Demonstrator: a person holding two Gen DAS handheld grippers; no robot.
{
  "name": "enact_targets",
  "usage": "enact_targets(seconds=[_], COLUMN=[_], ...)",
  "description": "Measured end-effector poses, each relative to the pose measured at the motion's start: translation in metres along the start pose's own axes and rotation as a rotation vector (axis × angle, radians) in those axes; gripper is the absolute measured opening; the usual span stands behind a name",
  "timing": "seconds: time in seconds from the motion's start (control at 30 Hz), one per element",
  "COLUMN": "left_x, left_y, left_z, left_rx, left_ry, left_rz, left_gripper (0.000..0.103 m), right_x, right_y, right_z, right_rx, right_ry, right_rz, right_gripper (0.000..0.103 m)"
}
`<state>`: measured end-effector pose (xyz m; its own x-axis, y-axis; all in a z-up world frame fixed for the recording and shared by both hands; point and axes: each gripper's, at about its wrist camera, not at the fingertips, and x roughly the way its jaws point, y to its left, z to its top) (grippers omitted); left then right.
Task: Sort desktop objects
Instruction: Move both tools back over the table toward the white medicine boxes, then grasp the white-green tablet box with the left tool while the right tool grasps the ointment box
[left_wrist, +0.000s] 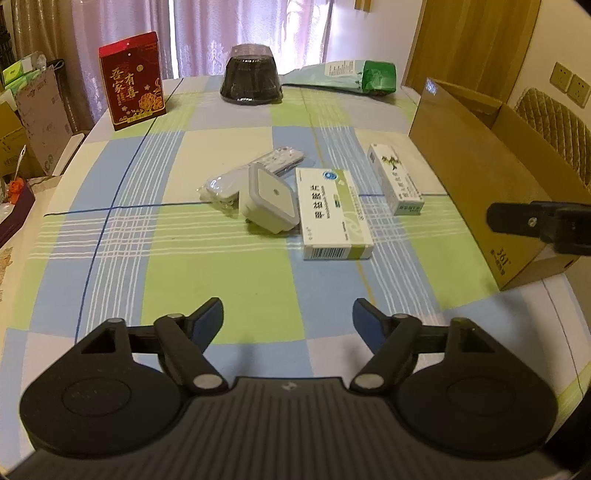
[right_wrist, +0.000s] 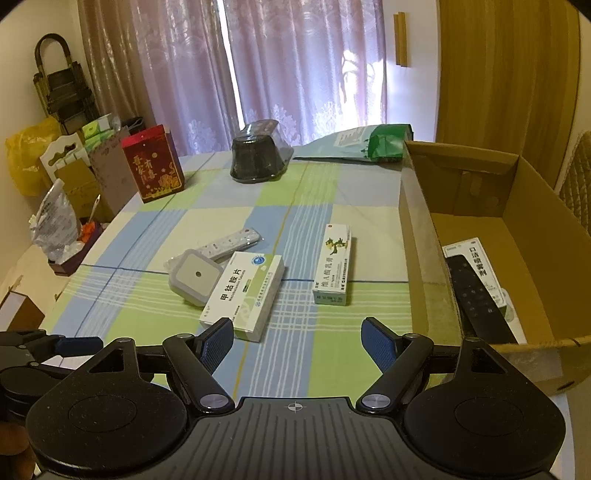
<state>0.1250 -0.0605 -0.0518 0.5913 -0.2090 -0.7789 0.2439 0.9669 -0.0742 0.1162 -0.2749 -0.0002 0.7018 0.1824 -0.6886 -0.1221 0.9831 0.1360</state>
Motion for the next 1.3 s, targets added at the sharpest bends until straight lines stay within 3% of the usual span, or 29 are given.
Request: enact_targets(seconds=[0.43,0.6,0.7,0.77,0.8,1.03,1.3], left_x=[0.065,0.092,0.106,0.11,0.109,0.084,0.07], left_y=[-0.033,-0.047,-0.052,-0.051,-0.049,-0.024,0.004], left_z=[0.019,0.023,0.024,0.025,0.024,0.001,-0.015], left_rx=[0.052,0.052,0.051,0.048,0.051,0.069,0.047], left_ry=[-0.047,-0.052,-0.047,-0.042,-0.041,-0.043,-0.031], left_rz=[-0.039,-0.005,0.023,0.029,0.029,0.037,0.045], left_gripper=[0.09,0.09,0.086,0.072,0.068,0.067,0.067], right_x=[0.053,0.069,0.075,0.078,0.079,0.102,0.159], right_y=[-0.015,-0.022,-0.024,-0.024,-0.024,-0.014,-0.016], right_z=[0.029,0.035,0.037,0.038,0.039,0.037,0.03], right_rx=[0.005,-0.016,-0.023,-0.03,-0.037,-0.092,-0.076], right_ry=[-0.004,-0.005,-0.004,-0.003,-0.002,0.029,0.087], right_rz=[-0.005,-0.022,-0.03,-0.034,-0.036,-0.05,-0.145], right_gripper=[0.079,0.079,0.079,0.079,0.079,0.079,0.079])
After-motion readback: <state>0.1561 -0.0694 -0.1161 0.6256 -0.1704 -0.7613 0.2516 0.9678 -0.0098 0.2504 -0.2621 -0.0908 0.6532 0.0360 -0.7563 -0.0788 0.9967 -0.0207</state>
